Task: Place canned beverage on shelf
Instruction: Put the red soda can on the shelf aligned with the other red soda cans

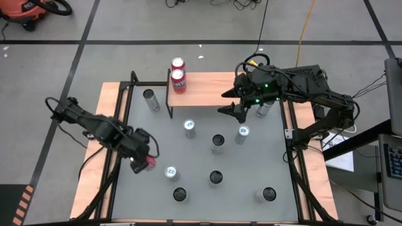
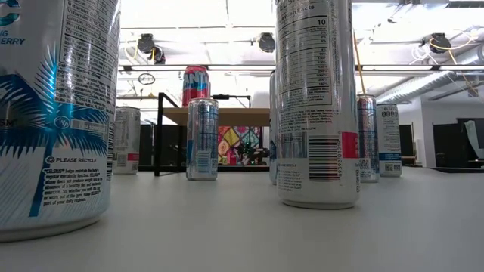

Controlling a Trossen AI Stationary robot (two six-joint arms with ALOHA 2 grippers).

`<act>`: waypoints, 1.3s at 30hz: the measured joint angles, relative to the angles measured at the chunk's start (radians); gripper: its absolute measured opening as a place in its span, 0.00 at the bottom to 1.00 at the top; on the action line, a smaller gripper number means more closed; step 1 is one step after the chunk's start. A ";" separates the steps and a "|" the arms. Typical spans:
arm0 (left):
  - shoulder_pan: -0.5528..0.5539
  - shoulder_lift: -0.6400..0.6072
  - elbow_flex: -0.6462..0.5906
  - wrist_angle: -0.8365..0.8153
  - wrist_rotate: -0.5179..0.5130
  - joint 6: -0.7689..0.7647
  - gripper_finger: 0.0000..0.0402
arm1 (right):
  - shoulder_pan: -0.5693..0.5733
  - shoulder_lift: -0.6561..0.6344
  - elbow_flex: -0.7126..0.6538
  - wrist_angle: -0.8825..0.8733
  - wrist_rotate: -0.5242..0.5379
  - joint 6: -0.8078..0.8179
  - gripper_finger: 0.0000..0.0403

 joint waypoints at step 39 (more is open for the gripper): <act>0.405 -0.004 0.186 0.679 -0.163 0.235 0.70 | 0.110 0.097 -0.001 0.164 -0.004 -0.221 0.97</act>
